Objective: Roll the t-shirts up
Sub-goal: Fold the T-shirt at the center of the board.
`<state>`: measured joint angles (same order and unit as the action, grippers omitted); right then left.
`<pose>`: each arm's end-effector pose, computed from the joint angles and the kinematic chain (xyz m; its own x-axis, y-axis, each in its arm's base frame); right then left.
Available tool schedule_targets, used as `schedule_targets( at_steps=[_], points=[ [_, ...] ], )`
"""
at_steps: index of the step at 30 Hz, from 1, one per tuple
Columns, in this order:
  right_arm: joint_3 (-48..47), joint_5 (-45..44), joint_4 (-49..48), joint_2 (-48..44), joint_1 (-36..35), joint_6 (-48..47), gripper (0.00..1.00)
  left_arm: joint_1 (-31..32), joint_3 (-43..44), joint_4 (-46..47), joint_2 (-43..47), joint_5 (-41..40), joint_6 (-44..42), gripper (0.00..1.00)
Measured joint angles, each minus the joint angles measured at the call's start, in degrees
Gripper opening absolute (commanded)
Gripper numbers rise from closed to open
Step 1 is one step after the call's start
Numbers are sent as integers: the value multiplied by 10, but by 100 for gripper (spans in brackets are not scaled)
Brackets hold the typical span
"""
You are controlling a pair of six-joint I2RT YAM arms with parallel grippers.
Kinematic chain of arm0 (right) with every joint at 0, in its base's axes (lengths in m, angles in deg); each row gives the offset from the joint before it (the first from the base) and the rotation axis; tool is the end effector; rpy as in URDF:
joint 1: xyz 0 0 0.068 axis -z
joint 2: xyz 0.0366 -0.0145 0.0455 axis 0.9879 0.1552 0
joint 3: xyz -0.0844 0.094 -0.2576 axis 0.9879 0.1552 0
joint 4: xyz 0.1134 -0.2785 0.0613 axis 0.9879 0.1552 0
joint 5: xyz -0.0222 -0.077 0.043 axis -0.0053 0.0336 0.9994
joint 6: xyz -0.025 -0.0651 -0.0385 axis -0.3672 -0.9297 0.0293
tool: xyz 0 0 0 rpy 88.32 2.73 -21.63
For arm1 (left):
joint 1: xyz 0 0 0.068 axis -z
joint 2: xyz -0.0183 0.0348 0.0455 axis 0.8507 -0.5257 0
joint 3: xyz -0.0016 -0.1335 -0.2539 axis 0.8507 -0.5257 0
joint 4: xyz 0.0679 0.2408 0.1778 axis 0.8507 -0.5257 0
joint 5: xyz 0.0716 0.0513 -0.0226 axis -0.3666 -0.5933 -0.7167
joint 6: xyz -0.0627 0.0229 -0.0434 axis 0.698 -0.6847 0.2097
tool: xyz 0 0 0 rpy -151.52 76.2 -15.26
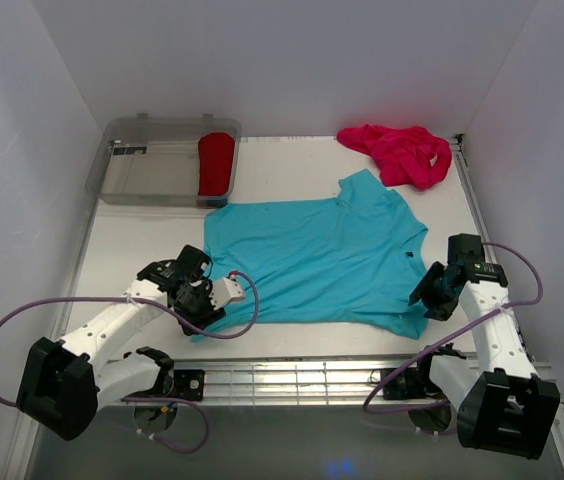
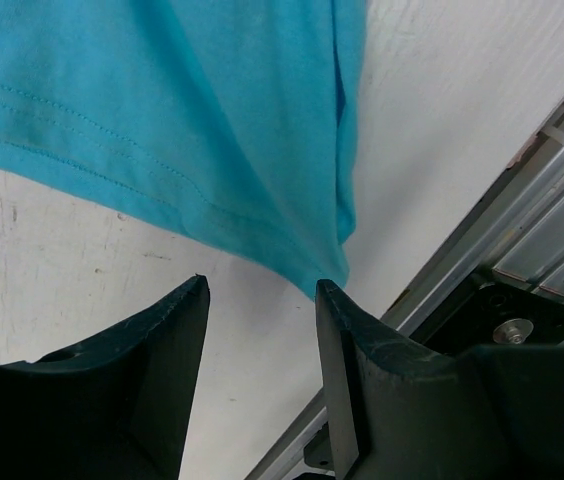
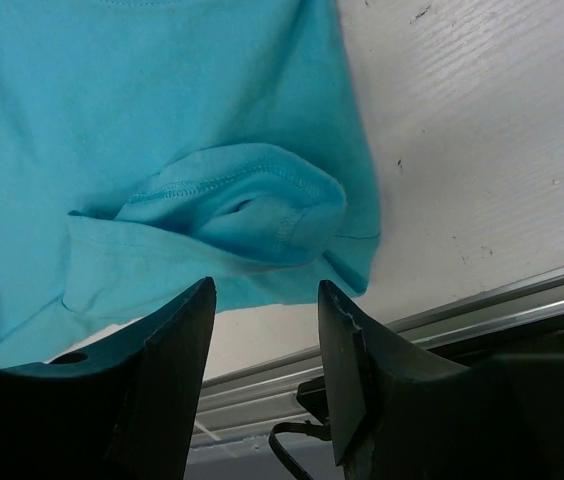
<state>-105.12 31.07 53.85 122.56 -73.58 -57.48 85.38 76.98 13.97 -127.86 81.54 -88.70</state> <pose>0.2062 -0.0264 0.1787 -0.7519 0.5848 -0.3044 0.5580 0.8104 0.1786 0.1743 -0.1013 0.1452 -0.3844 0.8971 -0.2177 0.9209 0.3891 -0.0230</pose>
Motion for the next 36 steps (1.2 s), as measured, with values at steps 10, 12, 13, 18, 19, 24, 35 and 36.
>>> schedule_targets(
  at_steps=[10,12,13,18,19,24,35,36],
  points=[
    [16,-2,-43,11,0,19,50,26,11,-47,9,61,-38,54],
    [25,-2,-48,11,0,23,49,38,11,-54,5,64,-42,54],
    [28,-2,-51,11,0,24,49,42,11,-56,3,64,-45,54],
    [43,-2,-65,11,0,27,47,65,9,-53,-9,50,-56,49],
    [45,-2,-69,11,0,28,47,67,8,-47,-18,43,-56,49],
    [49,-2,-89,13,0,34,46,69,-12,2,-34,-1,-59,48],
    [49,-34,-110,19,0,41,22,73,-19,44,-70,-33,-51,0],
    [49,-37,-111,21,0,41,16,73,-19,47,-75,-34,-48,0]
  ],
)
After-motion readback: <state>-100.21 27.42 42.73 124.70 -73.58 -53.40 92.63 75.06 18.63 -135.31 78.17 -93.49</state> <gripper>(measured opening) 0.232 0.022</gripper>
